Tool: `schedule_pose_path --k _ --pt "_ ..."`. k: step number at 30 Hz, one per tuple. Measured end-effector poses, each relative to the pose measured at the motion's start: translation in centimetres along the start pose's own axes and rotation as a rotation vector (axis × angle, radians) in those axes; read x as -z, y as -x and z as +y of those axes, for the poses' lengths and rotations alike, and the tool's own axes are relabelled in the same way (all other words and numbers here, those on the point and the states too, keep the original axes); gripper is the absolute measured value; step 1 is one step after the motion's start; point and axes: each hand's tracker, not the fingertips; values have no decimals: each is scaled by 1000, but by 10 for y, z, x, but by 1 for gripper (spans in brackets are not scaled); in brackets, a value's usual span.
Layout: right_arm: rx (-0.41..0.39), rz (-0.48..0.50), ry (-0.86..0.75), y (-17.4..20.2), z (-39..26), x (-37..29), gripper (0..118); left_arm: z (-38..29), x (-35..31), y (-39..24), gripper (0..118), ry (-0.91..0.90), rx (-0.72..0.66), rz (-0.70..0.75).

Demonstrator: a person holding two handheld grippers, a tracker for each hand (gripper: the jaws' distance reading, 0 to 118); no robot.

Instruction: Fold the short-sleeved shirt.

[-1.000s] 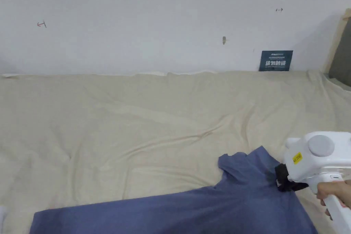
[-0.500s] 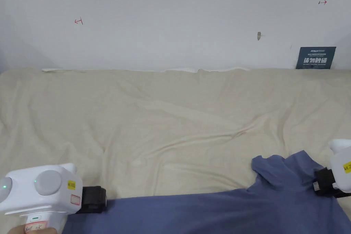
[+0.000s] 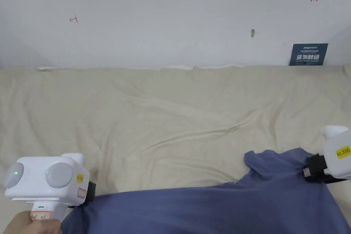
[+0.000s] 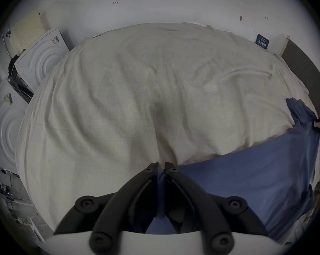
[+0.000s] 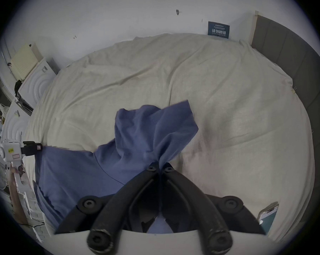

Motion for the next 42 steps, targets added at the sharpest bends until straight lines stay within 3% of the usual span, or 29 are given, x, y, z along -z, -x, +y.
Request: schedule_pose_path --k 6,9,16,21,25,27,29,31,32,33,34,35,36,38,42 --pt "-5 17 -69 -5 0 -48 0 -1 -61 18 7 -123 -85 -91" --pt "-38 22 -108 -5 -14 -80 0 -17 -104 16 7 -188 -27 -84" --pt "-49 43 -166 -16 -104 -152 0 -103 -175 25 7 -257 -12 -121" --pt "-3 83 -88 -20 -192 -160 0 -185 -170 31 7 -154 -46 -134" --pt "32 81 49 -22 -253 -128 0 -240 -140 33 7 -47 -102 -133" --pt "82 46 90 -25 -274 -113 0 -256 -127 34 7 13 -114 -143" --pt "81 62 89 -28 -287 -104 1 -267 -120 37 7 9 -122 -150" --pt "107 61 60 -29 -291 -102 14 -271 -116 42 8 -2 -190 -193" --pt "115 61 48 -29 -290 -103 31 -269 -117 45 12 -11 -216 -199" --pt "109 39 46 -27 -288 -107 62 -268 -119 48 35 -13 -248 -218" --pt "93 -16 44 -23 -286 -110 83 -267 -123 49 64 -22 -254 -234" --pt "65 -62 39 -20 -286 -114 92 -265 -128 50 95 -43 -263 -261" --pt "33 -79 9 -17 -286 -121 92 -265 -132 49 118 -46 -254 -242" --pt "5 -65 -54 -11 -284 -141 92 -265 -149 49 116 -158 -240 -214" --pt "-39 48 -200 16 -281 -178 92 -269 -179 55 116 -167 -243 -232"
